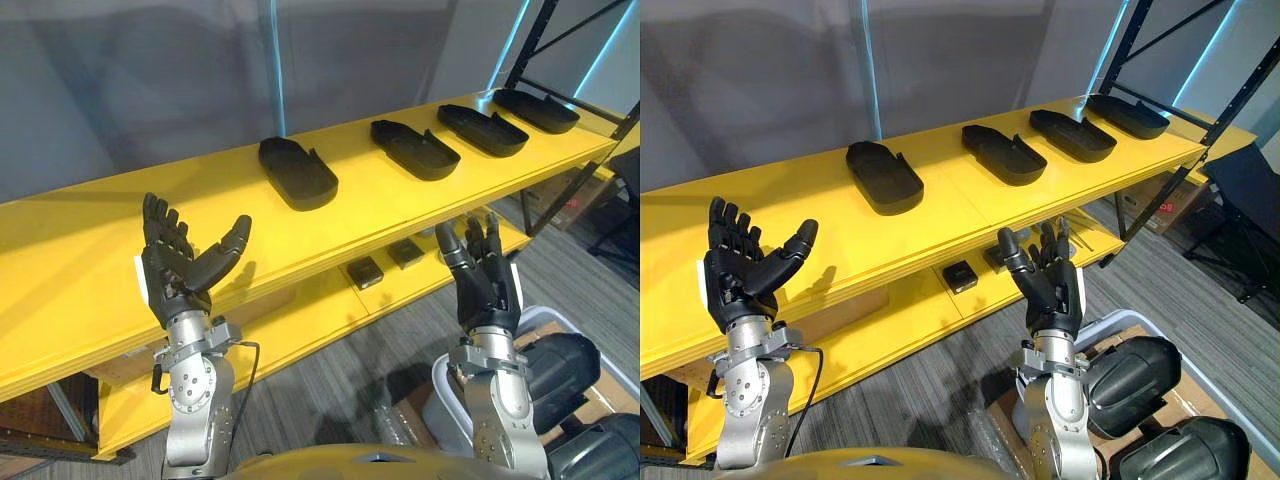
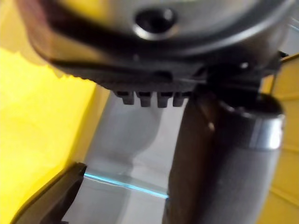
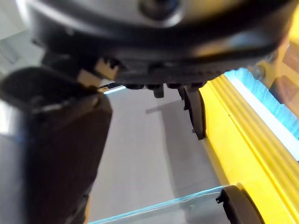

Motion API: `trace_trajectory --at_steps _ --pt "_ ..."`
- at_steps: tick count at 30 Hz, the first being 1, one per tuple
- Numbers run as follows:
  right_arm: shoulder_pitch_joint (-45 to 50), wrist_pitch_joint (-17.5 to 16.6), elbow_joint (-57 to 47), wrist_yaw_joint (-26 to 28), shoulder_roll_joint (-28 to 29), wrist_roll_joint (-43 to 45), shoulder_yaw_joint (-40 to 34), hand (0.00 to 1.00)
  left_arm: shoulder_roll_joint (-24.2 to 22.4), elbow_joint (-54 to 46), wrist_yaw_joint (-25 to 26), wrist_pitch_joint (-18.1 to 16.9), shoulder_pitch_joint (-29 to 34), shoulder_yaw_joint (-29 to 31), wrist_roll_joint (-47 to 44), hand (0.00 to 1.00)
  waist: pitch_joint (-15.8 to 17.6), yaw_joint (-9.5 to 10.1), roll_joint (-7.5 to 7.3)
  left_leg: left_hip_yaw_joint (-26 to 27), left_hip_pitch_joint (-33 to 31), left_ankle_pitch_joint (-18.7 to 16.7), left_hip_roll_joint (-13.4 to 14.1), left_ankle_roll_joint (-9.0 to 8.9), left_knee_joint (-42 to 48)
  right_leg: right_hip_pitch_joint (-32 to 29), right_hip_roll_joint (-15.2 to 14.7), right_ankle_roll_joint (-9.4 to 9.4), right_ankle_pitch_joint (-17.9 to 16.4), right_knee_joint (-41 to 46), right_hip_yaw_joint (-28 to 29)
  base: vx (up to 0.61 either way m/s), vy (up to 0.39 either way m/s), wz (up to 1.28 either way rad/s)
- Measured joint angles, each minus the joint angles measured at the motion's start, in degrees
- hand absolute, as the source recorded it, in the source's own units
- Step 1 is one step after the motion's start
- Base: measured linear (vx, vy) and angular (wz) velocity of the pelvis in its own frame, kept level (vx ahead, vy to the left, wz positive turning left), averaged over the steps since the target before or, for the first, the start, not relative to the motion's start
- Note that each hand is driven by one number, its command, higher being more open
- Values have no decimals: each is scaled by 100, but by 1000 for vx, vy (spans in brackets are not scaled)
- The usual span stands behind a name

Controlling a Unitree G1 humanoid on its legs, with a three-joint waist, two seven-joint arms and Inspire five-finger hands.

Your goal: Walk over and take three plastic housings, then place them on the shelf

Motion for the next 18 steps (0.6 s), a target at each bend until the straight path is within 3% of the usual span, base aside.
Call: trace_trajectory --at_steps 3,12,18 --pt "-13 14 192 129 69 7 -128 100 -1 2 -79 0 4 9 -29 100 -8 11 3 -101 -104 40 -8 21 1 -16 -18 0 -1 -14 -152 13 -5 25" --pt "-891 693 1103 331 100 -14 -908 100 -5 3 -571 1 -20 461 -210 100 -30 171 57 -308 -348 124 -7 35 8 -121 -52 6 7 -16 -414 7 3 12" --pt "-1266 730 1109 327 -22 -136 -1188 100 20 3 -743 2 -103 588 -215 100 -34 170 50 -306 -354 119 -18 41 5 -94 -73 10 12 18 -412 0 0 0"
